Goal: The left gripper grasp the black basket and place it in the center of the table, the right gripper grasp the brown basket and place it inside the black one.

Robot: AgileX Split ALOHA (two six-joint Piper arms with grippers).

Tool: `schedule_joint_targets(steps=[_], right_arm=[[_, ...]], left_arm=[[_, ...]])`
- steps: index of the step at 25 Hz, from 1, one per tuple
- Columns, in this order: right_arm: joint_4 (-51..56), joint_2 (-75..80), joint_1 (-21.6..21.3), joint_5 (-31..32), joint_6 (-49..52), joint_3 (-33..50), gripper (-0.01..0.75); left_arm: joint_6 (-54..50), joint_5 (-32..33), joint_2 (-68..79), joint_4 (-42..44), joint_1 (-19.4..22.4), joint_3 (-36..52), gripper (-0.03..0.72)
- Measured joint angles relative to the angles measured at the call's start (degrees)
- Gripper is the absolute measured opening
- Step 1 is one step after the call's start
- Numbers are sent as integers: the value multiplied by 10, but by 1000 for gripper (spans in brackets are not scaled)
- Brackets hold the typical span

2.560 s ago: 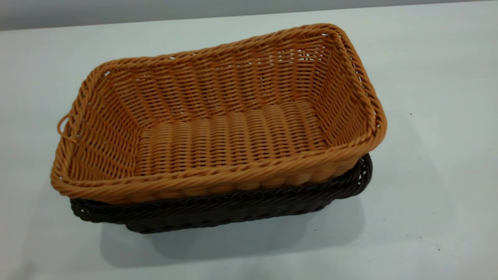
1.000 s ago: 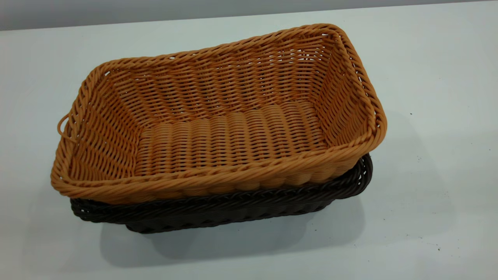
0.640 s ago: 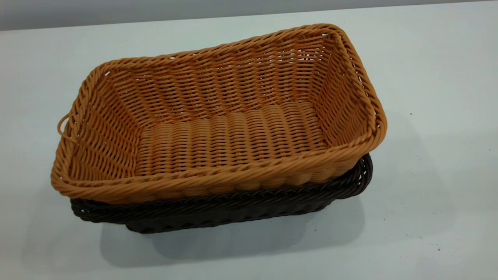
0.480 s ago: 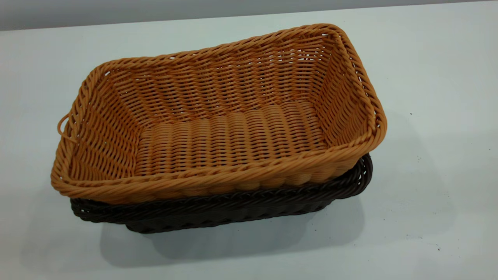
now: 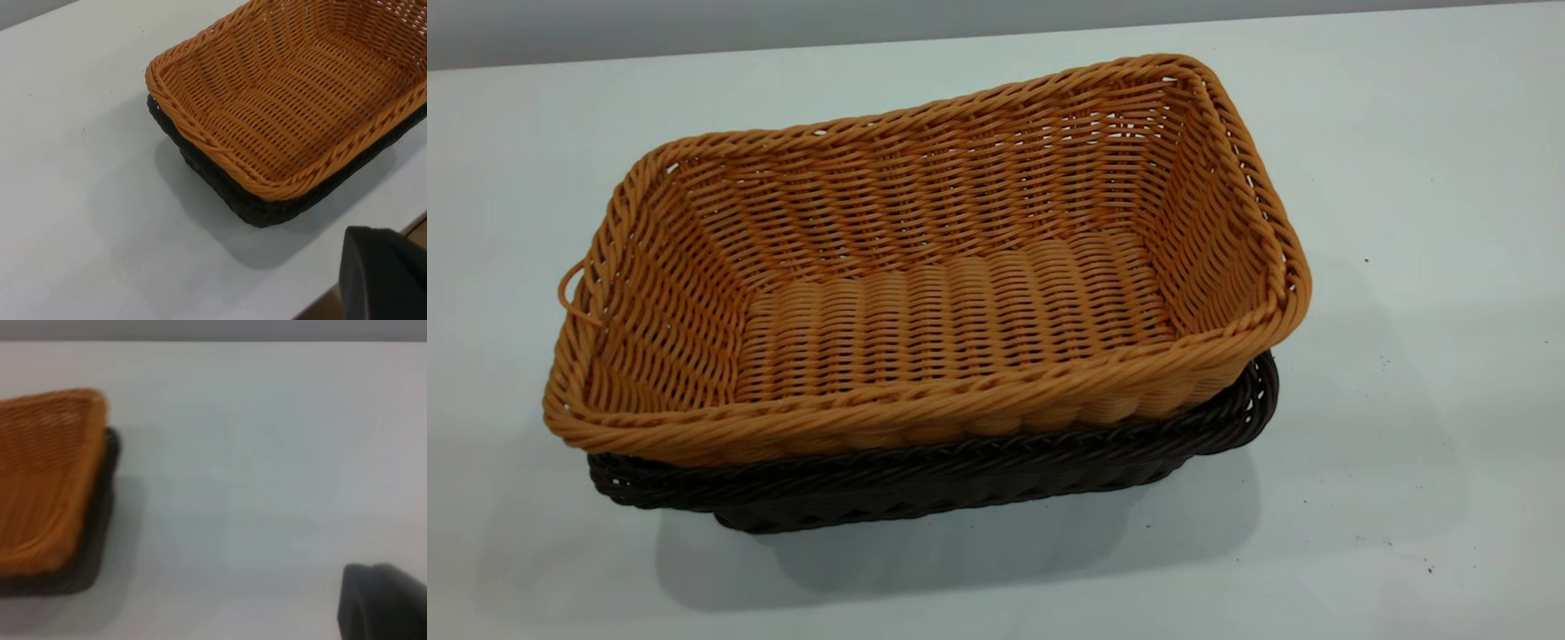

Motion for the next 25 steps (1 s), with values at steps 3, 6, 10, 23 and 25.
schedule_joint_targets(steps=[3,6,10,23,25], right_arm=[[0,0,-57,0,0,0,5],[0,1,-113,0,0,0,5],[0,1,-162,0,0,0,5],[0,-20,-174,0,0,0,5],[-1,-20,-172,0,0,0,5]], left_arm=[[0,0,0,0,0,0,-1],[0,0,0,0,0,0,-1],[0,0,0,1,8,0,-1],[0,0,0,1,218,0,-1],[0,0,0,2,251,0,-1]])
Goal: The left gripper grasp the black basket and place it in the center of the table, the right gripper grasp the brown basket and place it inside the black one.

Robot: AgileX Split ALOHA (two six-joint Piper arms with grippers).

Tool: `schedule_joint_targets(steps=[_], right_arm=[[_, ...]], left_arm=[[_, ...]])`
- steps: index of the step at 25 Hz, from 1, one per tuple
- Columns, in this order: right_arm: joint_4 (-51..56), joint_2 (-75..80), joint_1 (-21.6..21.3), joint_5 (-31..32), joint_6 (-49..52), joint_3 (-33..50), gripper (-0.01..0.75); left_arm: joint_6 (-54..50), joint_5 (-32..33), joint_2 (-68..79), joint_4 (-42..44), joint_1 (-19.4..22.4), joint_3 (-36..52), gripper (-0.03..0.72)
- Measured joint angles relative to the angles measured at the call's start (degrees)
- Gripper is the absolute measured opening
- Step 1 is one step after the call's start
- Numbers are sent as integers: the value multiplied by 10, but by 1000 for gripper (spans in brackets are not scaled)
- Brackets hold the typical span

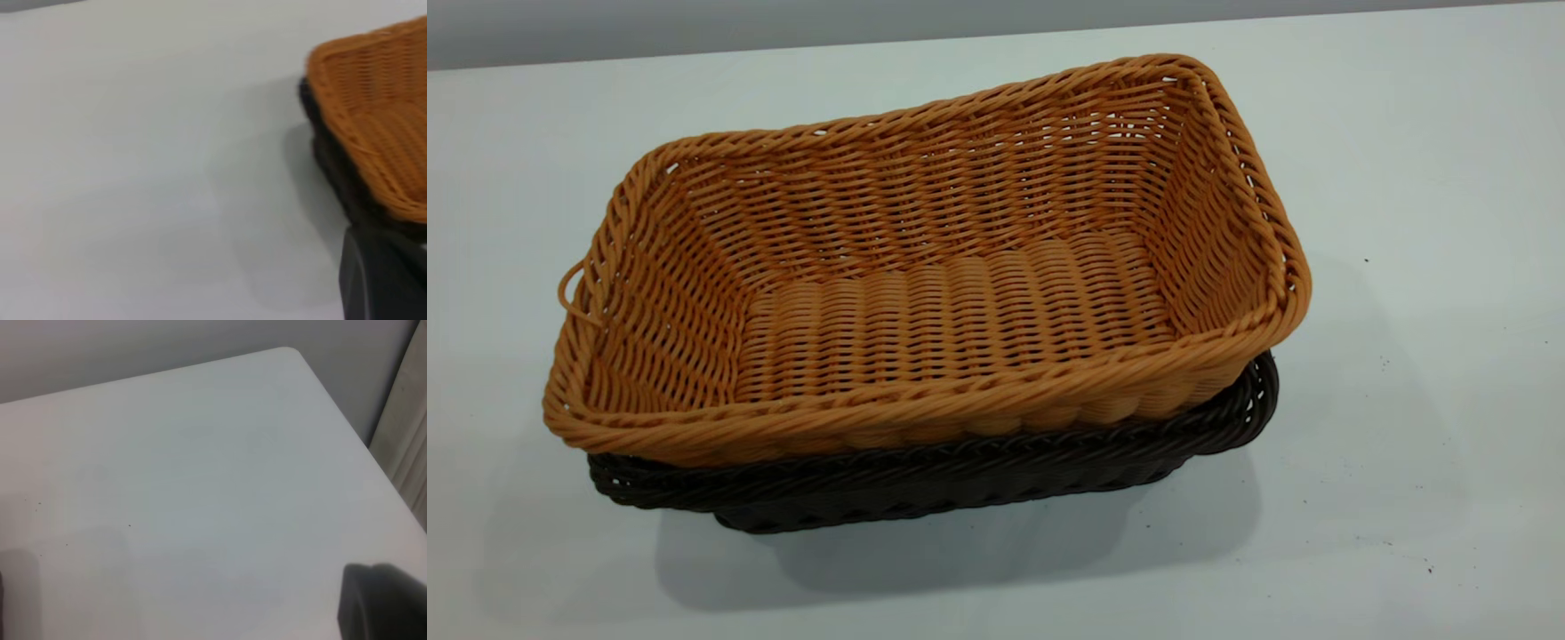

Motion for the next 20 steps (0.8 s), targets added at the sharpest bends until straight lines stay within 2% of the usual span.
schedule_joint_targets(steps=[4,20], right_arm=[[1,0,1,0,0,0,5],[1,0,1,0,0,0,5]], left_arm=[[0,0,0,0,34,0,-1],[0,0,0,0,33,0,-1]])
